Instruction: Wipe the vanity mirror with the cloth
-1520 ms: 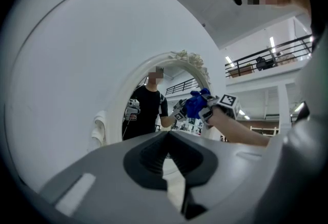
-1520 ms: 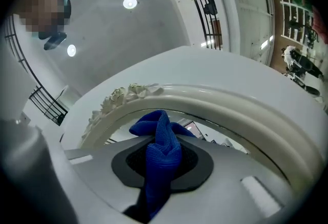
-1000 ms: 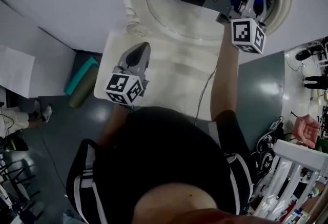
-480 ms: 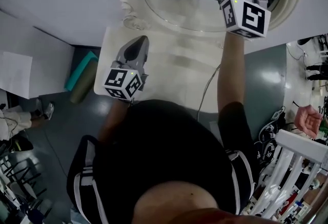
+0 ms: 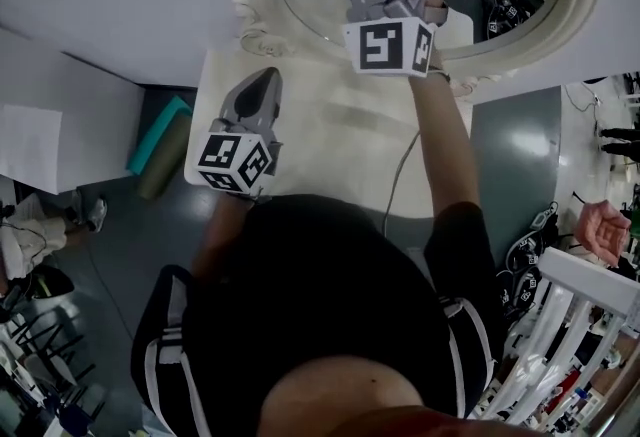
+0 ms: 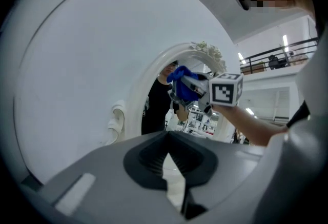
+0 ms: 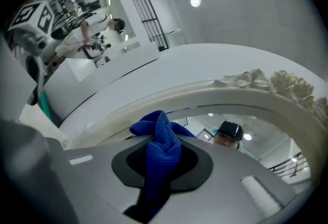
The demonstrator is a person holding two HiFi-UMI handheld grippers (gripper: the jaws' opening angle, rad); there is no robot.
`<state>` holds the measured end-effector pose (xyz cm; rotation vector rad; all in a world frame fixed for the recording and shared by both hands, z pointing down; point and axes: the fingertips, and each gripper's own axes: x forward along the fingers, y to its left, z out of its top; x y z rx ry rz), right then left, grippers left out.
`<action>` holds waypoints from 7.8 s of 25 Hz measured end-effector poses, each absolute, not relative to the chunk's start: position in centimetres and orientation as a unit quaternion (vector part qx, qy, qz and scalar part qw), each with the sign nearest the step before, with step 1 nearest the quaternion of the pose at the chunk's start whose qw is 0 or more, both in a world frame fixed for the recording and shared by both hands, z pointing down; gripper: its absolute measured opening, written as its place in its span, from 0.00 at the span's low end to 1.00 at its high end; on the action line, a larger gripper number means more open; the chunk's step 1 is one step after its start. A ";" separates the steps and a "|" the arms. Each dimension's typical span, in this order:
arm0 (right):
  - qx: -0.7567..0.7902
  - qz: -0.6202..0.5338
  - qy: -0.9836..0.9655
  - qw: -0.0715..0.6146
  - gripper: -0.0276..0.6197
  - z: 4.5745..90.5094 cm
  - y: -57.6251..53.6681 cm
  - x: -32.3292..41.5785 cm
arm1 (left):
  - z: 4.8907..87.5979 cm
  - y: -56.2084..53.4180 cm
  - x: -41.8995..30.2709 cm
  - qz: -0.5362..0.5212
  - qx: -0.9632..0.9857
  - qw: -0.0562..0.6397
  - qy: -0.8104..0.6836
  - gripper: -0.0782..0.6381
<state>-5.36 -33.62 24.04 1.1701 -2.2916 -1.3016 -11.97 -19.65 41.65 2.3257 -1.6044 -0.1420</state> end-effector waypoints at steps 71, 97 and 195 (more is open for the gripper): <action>0.595 -0.136 -0.736 -0.294 0.12 15.9 -33.3 20.9 | 39.2 -17.5 -9.8 -0.089 0.826 0.161 -0.532 0.12; 0.361 -0.517 -0.744 0.222 0.12 37.6 -33.6 5.9 | 42.0 -20.2 -8.8 -0.066 0.822 0.181 -0.536 0.12; 0.396 -0.483 -0.744 0.236 0.12 31.5 -33.6 14.4 | 43.0 -17.5 -4.3 -0.049 0.854 0.204 -0.477 0.12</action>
